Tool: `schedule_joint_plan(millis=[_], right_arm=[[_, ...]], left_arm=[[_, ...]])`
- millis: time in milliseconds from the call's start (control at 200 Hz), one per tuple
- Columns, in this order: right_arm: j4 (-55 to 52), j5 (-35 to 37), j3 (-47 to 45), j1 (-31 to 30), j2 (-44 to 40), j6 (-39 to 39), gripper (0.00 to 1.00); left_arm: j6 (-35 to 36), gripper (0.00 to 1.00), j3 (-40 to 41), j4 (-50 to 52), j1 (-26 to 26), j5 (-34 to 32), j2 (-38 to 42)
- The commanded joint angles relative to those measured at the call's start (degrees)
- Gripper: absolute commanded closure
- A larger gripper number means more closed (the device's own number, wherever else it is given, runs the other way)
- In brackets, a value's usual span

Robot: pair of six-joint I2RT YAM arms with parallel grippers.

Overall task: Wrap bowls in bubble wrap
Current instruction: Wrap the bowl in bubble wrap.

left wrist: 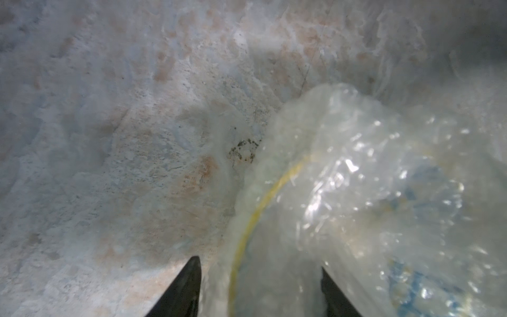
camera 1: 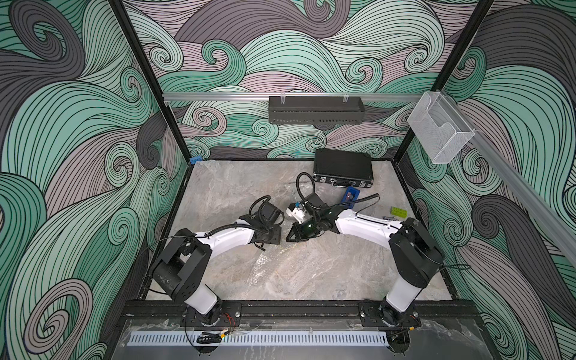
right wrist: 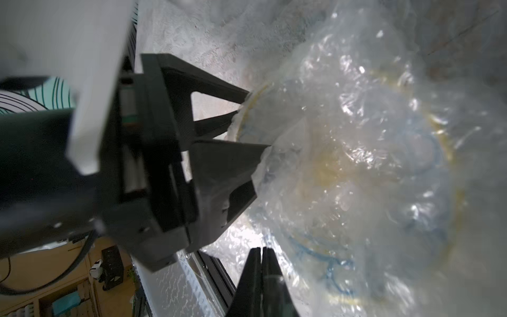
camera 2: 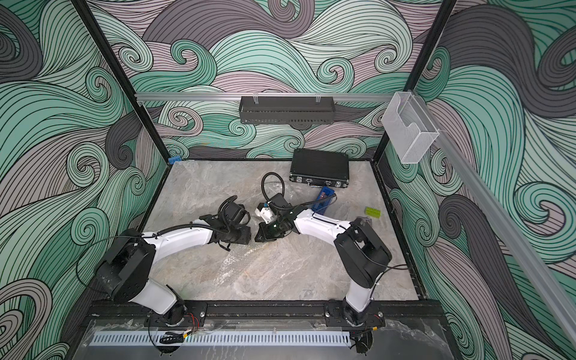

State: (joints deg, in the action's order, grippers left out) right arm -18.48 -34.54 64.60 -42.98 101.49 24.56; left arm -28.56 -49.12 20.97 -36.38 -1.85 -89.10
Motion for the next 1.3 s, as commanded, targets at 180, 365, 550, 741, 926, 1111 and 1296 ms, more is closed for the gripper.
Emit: schedule_joint_plan(millis=[180, 365, 550, 741, 926, 1111, 1296], right_arm=[[-1.4, 1.8, 7.2, -0.4, 7.5, -0.2, 0.90], [-4.3, 8.7, 9.0, 0.4, 11.1, 0.0, 0.91], [-4.8, 10.4, 9.5, 1.1, 14.6, 0.8, 0.92], [-4.2, 9.9, 9.3, 1.1, 15.6, 1.4, 0.92], [-4.0, 10.0, 9.3, 1.2, 16.1, 1.4, 0.92], [-3.2, 9.4, 9.1, 1.2, 16.5, 2.0, 0.92], [-2.9, 8.6, 9.0, 1.2, 16.3, 2.0, 0.91]], left_arm=[[-0.1, 0.46, -0.2, -0.3, 0.5, 0.9, -0.9], [-0.2, 0.45, 0.3, 0.0, 0.6, 0.9, 0.1], [-0.8, 0.30, 1.3, 3.7, 0.6, -0.4, 4.3], [-5.4, 0.12, 6.3, 9.5, 0.6, -1.2, 16.0], [-11.4, 0.08, 11.7, 16.2, 0.6, 4.9, 31.2], [-20.8, 0.09, 18.9, 20.4, 0.5, 10.5, 44.0], [-26.2, 0.12, 28.8, 13.4, 0.2, 21.5, 51.5]])
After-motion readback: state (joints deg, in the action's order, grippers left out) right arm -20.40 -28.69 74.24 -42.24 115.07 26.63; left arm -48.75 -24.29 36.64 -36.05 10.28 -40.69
